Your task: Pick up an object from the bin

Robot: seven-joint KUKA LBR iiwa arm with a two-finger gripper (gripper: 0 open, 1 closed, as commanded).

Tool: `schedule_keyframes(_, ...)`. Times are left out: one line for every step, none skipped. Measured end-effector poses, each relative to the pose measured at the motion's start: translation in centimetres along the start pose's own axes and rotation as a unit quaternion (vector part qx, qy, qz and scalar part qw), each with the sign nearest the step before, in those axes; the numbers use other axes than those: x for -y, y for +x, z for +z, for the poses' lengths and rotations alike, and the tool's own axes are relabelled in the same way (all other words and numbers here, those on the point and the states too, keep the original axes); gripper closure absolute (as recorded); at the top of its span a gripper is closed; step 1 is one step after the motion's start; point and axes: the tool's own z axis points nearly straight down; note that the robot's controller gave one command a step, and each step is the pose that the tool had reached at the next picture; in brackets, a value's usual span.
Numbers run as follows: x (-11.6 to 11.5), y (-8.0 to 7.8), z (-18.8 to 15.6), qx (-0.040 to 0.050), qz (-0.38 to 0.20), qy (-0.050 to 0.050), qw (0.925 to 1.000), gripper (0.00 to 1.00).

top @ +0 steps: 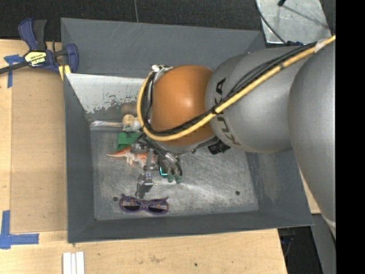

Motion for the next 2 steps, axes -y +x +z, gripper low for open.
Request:
schedule_keyframes(0.1, -0.2, -0.4, 0.0037, 0.002, -0.001, 1.0, 0.0)
schedule_keyframes(3.6, -6.1, 6.0, 0.0106, 0.013, -0.003, 0.9999, 0.0)
